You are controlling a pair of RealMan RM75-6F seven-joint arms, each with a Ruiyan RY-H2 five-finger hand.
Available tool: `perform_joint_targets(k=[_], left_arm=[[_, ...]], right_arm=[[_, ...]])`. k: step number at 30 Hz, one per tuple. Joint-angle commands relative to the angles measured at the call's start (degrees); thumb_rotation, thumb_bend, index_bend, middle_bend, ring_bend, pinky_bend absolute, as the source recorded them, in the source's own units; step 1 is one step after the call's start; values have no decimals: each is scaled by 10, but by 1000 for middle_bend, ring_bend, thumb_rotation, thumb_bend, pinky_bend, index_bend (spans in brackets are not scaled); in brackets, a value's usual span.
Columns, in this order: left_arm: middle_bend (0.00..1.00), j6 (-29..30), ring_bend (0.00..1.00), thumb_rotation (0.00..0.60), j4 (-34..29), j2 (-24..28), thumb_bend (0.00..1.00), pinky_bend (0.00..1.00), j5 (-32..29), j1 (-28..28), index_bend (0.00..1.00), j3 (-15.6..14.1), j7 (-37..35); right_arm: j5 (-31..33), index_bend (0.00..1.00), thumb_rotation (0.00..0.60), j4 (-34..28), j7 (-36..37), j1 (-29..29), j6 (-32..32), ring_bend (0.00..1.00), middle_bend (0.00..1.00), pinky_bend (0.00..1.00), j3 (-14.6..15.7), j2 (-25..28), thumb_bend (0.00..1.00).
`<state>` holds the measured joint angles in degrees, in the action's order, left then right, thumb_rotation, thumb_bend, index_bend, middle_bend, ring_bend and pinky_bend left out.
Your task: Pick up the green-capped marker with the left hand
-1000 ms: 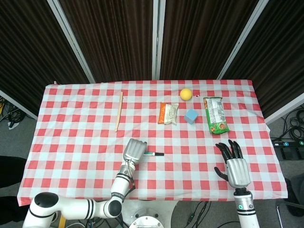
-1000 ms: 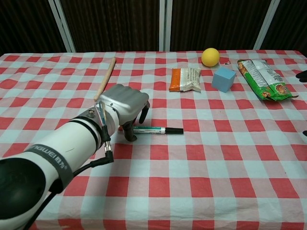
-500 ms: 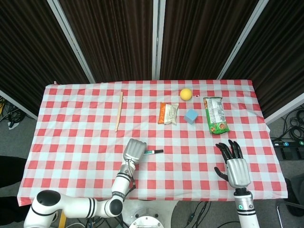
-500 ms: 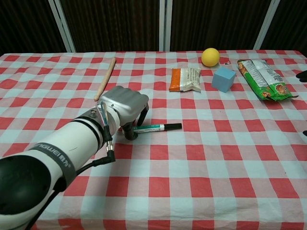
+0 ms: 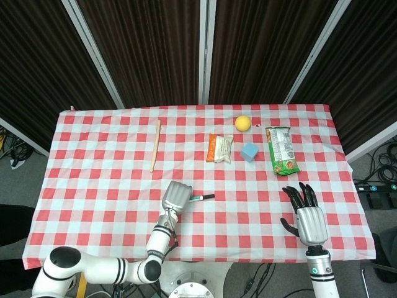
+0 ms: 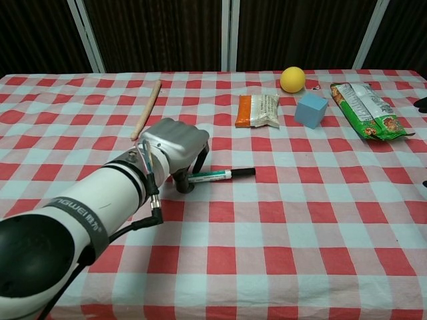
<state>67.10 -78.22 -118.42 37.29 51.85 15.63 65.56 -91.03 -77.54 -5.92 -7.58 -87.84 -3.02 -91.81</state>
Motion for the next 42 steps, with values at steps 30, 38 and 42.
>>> perform_joint_targets(k=[30, 38, 42], left_arm=[[607, 23, 804, 600, -102, 33, 380, 835, 53, 50, 561, 17, -14], [607, 27, 804, 600, -102, 31, 380, 835, 45, 59, 561, 16, -14], [607, 30, 804, 600, -105, 33, 381, 835, 42, 61, 561, 15, -15]], right_arm=[[26, 449, 600, -34, -191, -173, 178, 96, 399, 14, -76, -58, 87], [37, 504, 600, -14, -206, -191, 181, 127, 431, 37, -73, -83, 109], [38, 520, 600, -3, -202, -196, 178, 134, 445, 37, -70, -93, 113]])
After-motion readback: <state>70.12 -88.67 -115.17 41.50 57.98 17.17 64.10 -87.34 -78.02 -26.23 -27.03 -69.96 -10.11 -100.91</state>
